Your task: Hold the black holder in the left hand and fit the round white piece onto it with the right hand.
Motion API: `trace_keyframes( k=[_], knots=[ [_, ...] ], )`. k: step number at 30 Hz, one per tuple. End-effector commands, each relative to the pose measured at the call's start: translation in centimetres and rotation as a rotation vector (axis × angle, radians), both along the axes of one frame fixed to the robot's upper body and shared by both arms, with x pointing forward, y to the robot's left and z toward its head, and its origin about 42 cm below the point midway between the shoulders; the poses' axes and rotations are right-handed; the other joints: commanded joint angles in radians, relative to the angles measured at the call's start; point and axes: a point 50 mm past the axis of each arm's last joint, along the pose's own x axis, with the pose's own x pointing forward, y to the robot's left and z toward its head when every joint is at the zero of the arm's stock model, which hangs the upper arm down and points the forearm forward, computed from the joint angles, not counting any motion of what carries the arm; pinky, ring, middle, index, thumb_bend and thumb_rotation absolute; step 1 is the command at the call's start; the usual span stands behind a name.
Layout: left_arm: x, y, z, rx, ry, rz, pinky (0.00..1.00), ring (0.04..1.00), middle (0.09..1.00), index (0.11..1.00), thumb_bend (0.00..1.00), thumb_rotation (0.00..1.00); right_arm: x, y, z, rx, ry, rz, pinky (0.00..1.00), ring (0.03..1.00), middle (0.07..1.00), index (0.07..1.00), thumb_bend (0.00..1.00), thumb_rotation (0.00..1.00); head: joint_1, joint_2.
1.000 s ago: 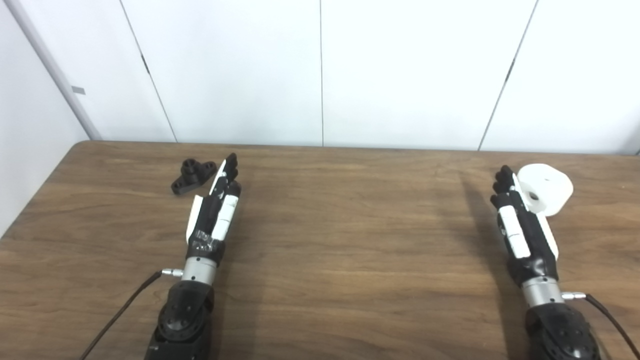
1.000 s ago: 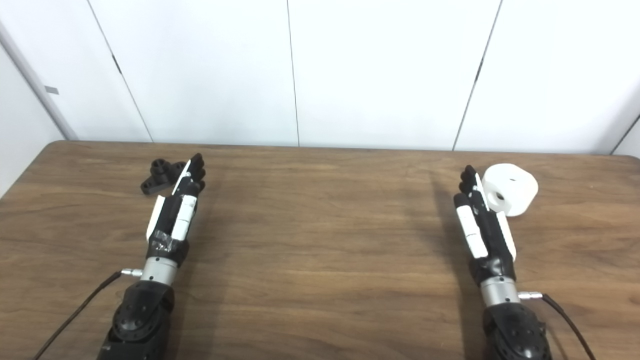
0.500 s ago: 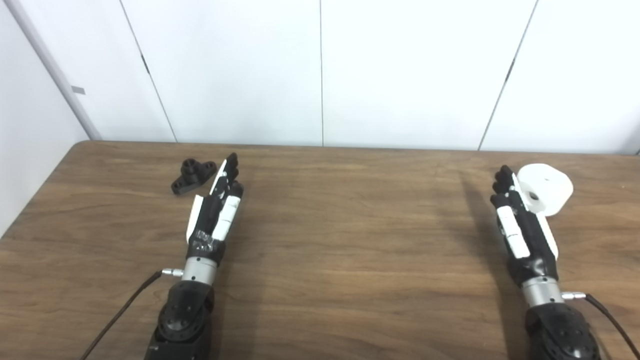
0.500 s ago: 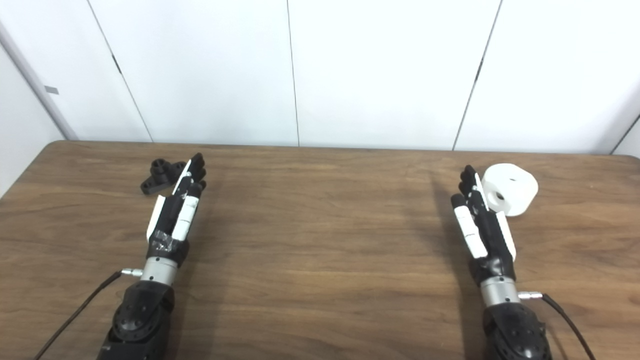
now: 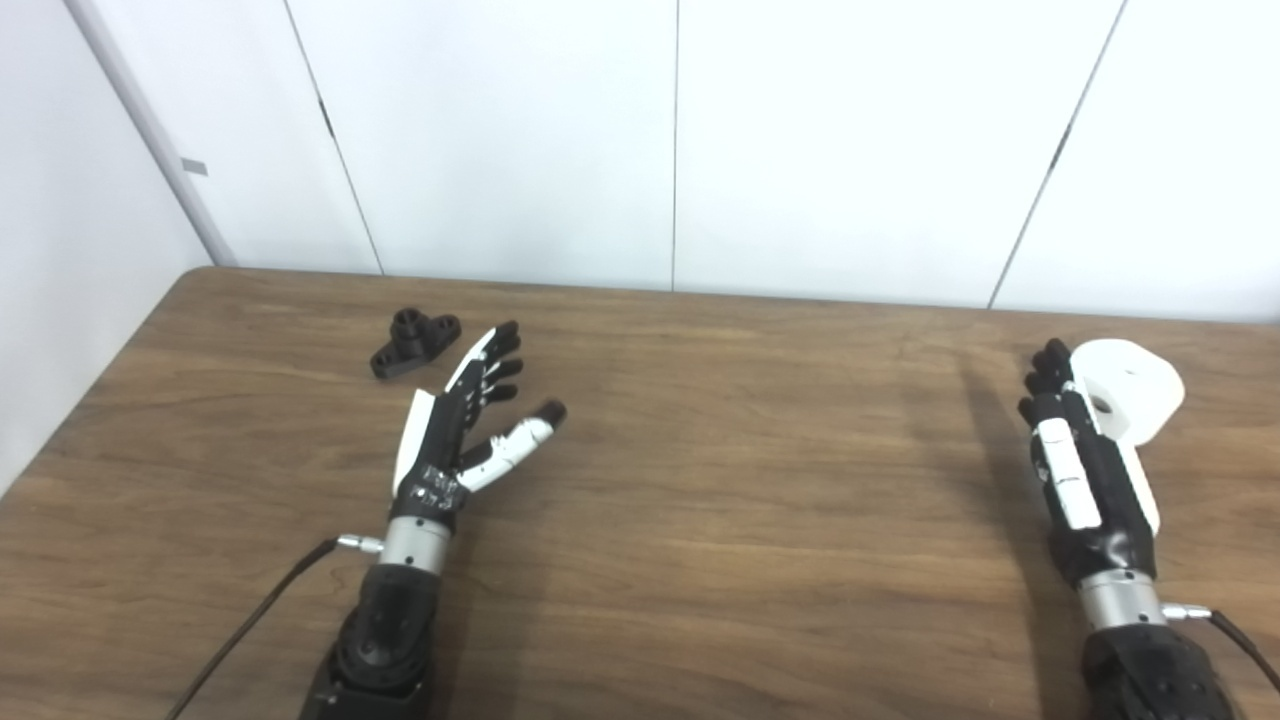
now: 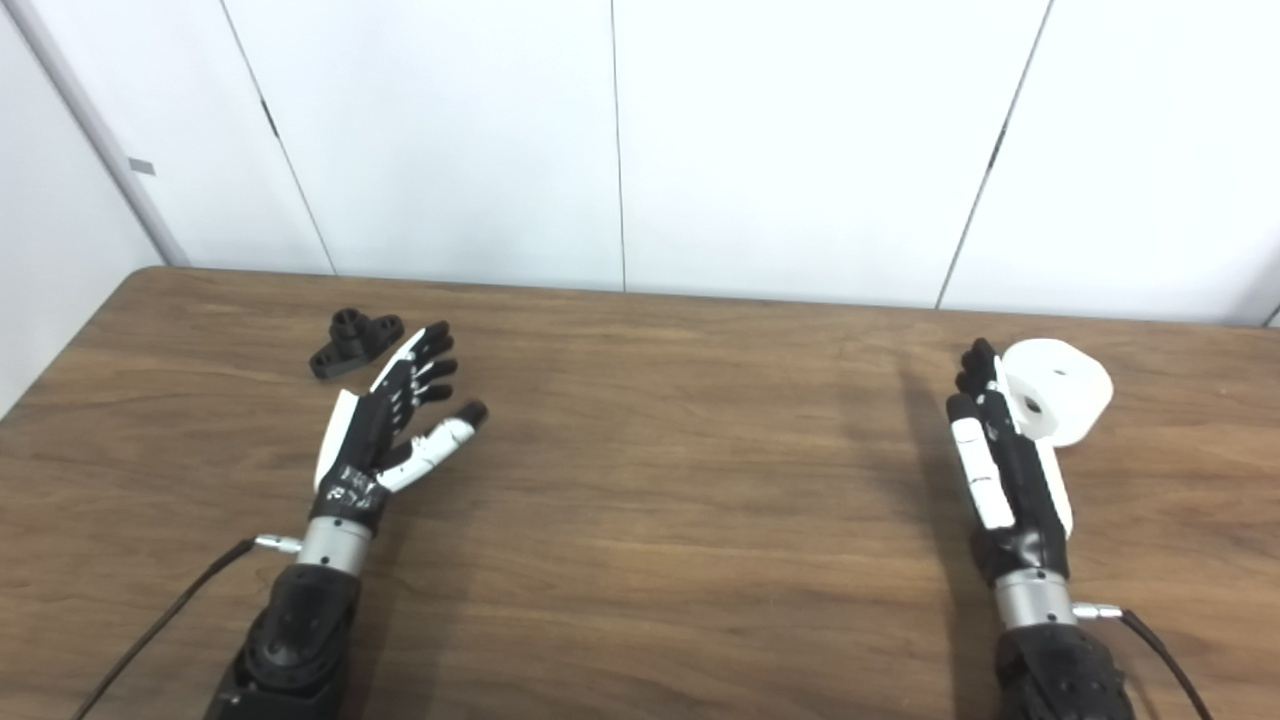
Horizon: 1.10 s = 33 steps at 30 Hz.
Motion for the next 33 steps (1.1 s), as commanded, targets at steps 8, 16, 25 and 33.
trace_keyframes(
  k=[8,16,25,33],
  knots=[
    [-0.8,3.9,3.9,0.425,-0.2,0.13,0.66,0.756,0.796,0.816,0.84,0.27,-1.6,-0.6,-2.6,0.009,0.06,-0.012,1.0,1.0,1.0,1.0,0.32,0.78,0.002,-0.01],
    [-0.9,7.0,4.9,0.559,-0.352,0.216,0.64,0.742,0.785,0.783,0.84,0.29,-1.6,-0.6,-2.9,-0.007,0.066,-0.021,0.99,1.0,1.0,1.0,0.35,0.76,0.002,-0.02],
    [-0.7,9.6,4.7,0.601,-0.437,0.343,0.67,0.791,0.808,0.801,0.86,0.28,-1.6,-0.5,-3.0,-0.002,0.068,-0.019,1.0,1.0,1.0,1.0,0.34,0.75,0.01,-0.038],
    [0.6,12.8,4.5,0.553,-0.219,0.396,0.91,0.947,0.943,0.916,0.84,0.38,-1.6,-0.5,-3.2,-0.02,0.075,-0.019,1.0,1.0,1.0,1.0,0.32,0.77,0.023,-0.051]
  ],
)
